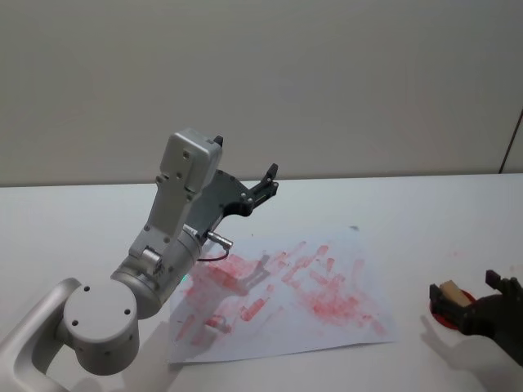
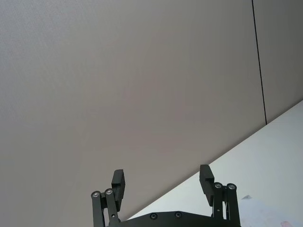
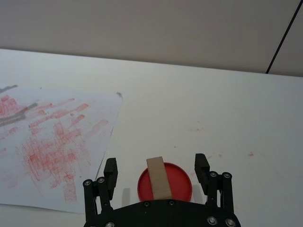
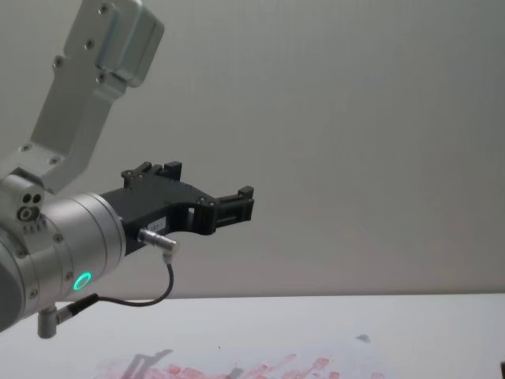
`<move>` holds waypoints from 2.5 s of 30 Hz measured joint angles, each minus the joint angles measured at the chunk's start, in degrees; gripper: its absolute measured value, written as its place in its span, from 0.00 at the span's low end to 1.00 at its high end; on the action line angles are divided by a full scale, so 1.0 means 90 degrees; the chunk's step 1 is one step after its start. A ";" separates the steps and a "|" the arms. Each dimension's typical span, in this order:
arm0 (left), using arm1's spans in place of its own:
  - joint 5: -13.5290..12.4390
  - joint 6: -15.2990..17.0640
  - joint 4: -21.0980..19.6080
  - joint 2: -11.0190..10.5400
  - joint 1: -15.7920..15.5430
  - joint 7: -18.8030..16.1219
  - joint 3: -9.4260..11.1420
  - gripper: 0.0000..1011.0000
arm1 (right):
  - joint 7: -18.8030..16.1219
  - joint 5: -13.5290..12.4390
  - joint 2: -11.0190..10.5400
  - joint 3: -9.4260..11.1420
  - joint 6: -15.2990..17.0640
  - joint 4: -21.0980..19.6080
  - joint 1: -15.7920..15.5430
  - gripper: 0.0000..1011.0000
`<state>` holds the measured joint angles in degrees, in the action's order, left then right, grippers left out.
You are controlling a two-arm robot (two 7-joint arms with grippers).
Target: Use the one hand to pick up the stamp and affix it onto the A4 paper.
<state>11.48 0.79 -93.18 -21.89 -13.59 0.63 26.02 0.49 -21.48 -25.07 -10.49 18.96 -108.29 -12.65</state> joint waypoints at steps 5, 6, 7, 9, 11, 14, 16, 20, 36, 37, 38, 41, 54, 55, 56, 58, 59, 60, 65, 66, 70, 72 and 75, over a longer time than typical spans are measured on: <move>0.0000 0.0000 0.0000 0.0000 0.0000 0.0000 0.0000 0.99 | -0.0049 0.0086 0.0030 -0.0017 0.0180 0.0088 0.0063 0.99; 0.0000 0.0000 0.0000 0.0000 0.0000 0.0000 0.0000 0.99 | -0.0057 0.0099 0.0036 -0.0019 0.0200 0.0102 0.0072 0.99; 0.0000 0.0000 0.0000 0.0000 0.0000 0.0000 0.0000 0.99 | -0.0067 0.0114 0.0042 -0.0022 0.0221 0.0115 0.0083 0.99; 0.0000 0.0000 0.0000 0.0000 0.0000 0.0000 0.0000 0.99 | -0.0106 0.0159 0.0061 -0.0031 0.0280 0.0167 0.0126 0.99; 0.0000 0.0000 0.0000 0.0000 0.0000 0.0000 0.0000 0.99 | -0.0141 0.0202 0.0082 -0.0039 0.0332 0.0218 0.0171 0.99; 0.0000 0.0000 0.0000 0.0000 0.0000 0.0000 0.0000 0.99 | -0.0167 0.0238 0.0096 -0.0047 0.0372 0.0255 0.0204 0.99; 0.0000 0.0000 0.0000 0.0000 0.0000 0.0000 0.0000 0.99 | -0.0201 0.0273 0.0113 -0.0055 0.0413 0.0297 0.0242 0.99; 0.0000 0.0000 0.0000 0.0000 0.0000 0.0000 0.0000 0.99 | -0.0223 0.0301 0.0126 -0.0060 0.0445 0.0327 0.0269 0.95; 0.0000 0.0000 0.0000 0.0000 0.0000 0.0000 0.0000 0.99 | -0.0287 0.0384 0.0160 -0.0076 0.0535 0.0411 0.0346 0.48; 0.0000 0.0000 0.0000 0.0000 0.0000 0.0000 0.0000 0.99 | -0.0291 0.0387 0.0161 -0.0077 0.0540 0.0415 0.0348 0.44; 0.0000 0.0000 0.0000 0.0000 0.0000 0.0000 0.0000 0.99 | -0.0292 0.0388 0.0161 -0.0077 0.0542 0.0417 0.0349 0.40; 0.0000 0.0000 0.0000 0.0000 0.0000 0.0000 0.0000 0.99 | -0.0297 0.0392 0.0163 -0.0078 0.0548 0.0422 0.0354 0.33; 0.0000 0.0000 0.0000 0.0000 0.0000 0.0000 0.0000 0.99 | -0.0297 0.0551 0.0163 -0.0062 0.0389 0.0411 0.0399 0.21; 0.0000 0.0000 0.0000 0.0000 0.0000 0.0000 0.0000 0.99 | -0.0299 0.0565 0.0163 -0.0061 0.0372 0.0409 0.0411 0.21; 0.0000 0.0000 0.0000 0.0000 0.0000 0.0000 0.0000 0.99 | -0.0313 0.0615 0.0168 -0.0060 0.0313 0.0404 0.0443 0.21; 0.0000 0.0000 0.0000 0.0000 0.0000 0.0000 0.0000 0.99 | -0.0339 0.0659 0.0177 -0.0060 0.0256 0.0403 0.0478 0.21; 0.0000 0.0000 0.0000 0.0000 0.0000 0.0000 0.0000 0.99 | -0.0382 0.0713 0.0192 -0.0061 0.0184 0.0403 0.0522 0.21; 0.0000 0.0000 0.0000 0.0000 0.0000 0.0000 0.0000 0.99 | -0.0406 0.0736 0.0200 -0.0062 0.0153 0.0403 0.0546 0.21; 0.0000 0.0000 0.0000 0.0000 0.0000 0.0000 0.0000 0.99 | -0.0647 0.0894 0.0307 -0.0107 -0.0094 0.0478 0.0797 0.21; 0.0000 0.0000 0.0000 0.0000 0.0000 0.0000 0.0000 0.99 | -0.0689 0.0913 0.0318 -0.0112 -0.0127 0.0489 0.0820 0.21; 0.0000 0.0000 0.0000 0.0000 0.0000 0.0000 0.0000 0.99 | -0.0941 0.1002 0.0427 -0.0159 -0.0304 0.0603 0.1036 0.21; 0.0000 0.0000 0.0000 0.0000 0.0000 0.0000 0.0000 0.99 | -0.1100 0.1040 0.0509 -0.0195 -0.0390 0.0689 0.1180 0.21; 0.0000 0.0000 0.0000 0.0000 0.0000 0.0000 0.0000 0.99 | -0.1323 0.1082 0.0608 -0.0243 -0.0513 0.0838 0.1357 0.21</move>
<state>11.48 0.79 -93.18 -21.89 -13.59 0.62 26.02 -11.42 -11.73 -19.60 -12.67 14.34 -100.75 -0.44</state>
